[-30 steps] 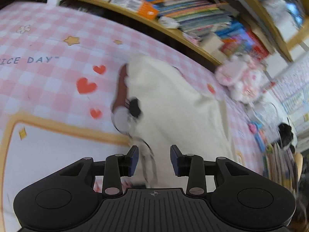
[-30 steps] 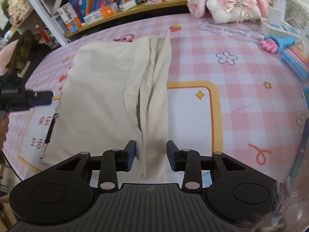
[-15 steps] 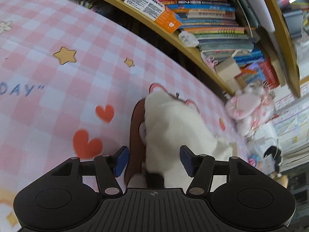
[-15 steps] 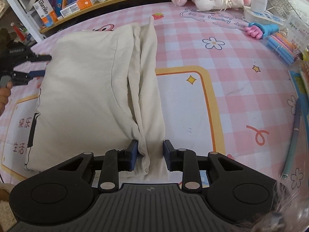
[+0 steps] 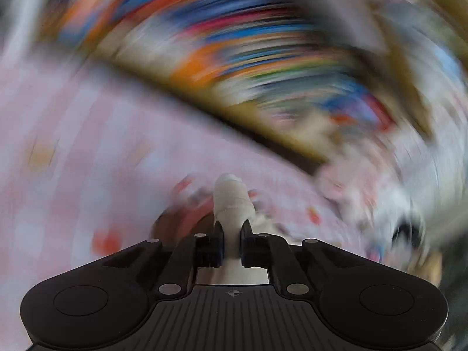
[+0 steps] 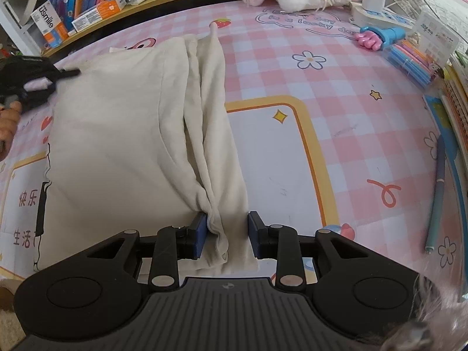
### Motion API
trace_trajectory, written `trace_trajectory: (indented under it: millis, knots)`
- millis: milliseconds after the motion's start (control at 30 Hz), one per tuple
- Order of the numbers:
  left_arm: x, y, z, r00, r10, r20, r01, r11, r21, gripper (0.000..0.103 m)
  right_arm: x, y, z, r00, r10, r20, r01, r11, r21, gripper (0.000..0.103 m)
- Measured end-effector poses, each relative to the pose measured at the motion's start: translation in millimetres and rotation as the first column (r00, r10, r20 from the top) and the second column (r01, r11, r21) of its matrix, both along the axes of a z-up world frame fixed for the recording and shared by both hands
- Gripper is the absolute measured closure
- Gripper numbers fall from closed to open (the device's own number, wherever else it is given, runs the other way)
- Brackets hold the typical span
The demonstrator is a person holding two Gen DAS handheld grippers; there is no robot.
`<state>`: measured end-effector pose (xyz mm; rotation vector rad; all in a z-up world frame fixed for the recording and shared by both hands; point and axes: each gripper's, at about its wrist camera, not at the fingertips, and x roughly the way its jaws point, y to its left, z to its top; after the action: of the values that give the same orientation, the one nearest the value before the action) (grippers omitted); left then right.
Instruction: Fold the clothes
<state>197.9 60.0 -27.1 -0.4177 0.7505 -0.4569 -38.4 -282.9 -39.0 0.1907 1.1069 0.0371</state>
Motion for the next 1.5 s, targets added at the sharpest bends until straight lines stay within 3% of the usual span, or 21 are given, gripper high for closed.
trace_trajectory:
  millis: [67,133,200,233,300,367,467,667,1000,1233,1400,1500]
  knots:
    - [10.8,-5.5,0.1,1.0,-0.009,-0.001,0.009,0.999,0.051,0.091,-0.1,1.3,0.2,1.0,-0.011,0.002,0.011,1.0,-0.005,0.075]
    - [31.8,-0.6,-15.1,0.993,0.04,-0.114,-0.035,0.998,0.048,0.087,0.7,3.7,0.8,1.0,-0.017,0.002,0.017,1.0,-0.015,0.074]
    - [51.4,8.5,-33.0,0.965,0.095,-0.244,-0.094,0.995,0.018,0.082,1.9,5.5,1.5,1.0,-0.017,0.001,0.018,1.0,-0.022,0.073]
    - [51.7,15.2,-36.6,0.957,0.114,-0.268,-0.123,0.992,-0.019,0.074,2.4,5.4,1.5,1.0,-0.016,0.0,0.016,1.0,-0.022,0.073]
    - [44.0,26.6,-35.2,0.954,0.156,-0.257,-0.174,0.984,-0.048,0.061,3.2,4.7,1.8,1.0,-0.01,-0.003,0.01,1.0,-0.021,0.073]
    - [27.1,34.5,-27.0,0.958,0.199,-0.205,-0.209,0.978,-0.025,0.045,3.3,3.7,2.1,1.0,-0.002,-0.002,0.002,1.0,-0.018,0.073]
    - [1.3,42.3,-20.1,0.963,0.2,-0.182,-0.202,0.979,0.007,0.045,3.8,2.9,2.2,1.0,0.018,0.001,-0.018,1.0,-0.017,0.073]
    - [-72.2,25.5,-14.6,0.974,0.111,-0.199,-0.105,0.994,0.043,0.045,4.5,0.0,1.6,0.997,0.075,0.016,-0.075,0.997,-0.009,0.073]
    - [-139.5,-4.4,-18.0,0.952,0.175,-0.252,-0.157,0.984,0.089,0.045,3.2,-10.4,-0.9,0.986,0.161,0.048,-0.163,0.986,0.039,0.072]
    - [-177.1,-23.6,-18.6,0.933,0.217,-0.286,-0.19,0.974,0.122,0.044,4.6,-34.8,-4.4,0.991,0.124,0.055,-0.132,0.973,0.192,0.07]
    - [-188.1,-32.8,-17.6,0.921,0.251,-0.296,-0.219,0.966,0.137,0.044,7.0,-57.1,-10.0,0.998,0.048,0.031,-0.056,0.931,0.361,0.069]
    - [-190.6,-34.5,-17.6,0.91,0.283,-0.303,-0.253,0.958,0.136,0.044,8.3,-58.3,-10.3,0.998,0.055,0.033,-0.063,0.927,0.369,0.072]
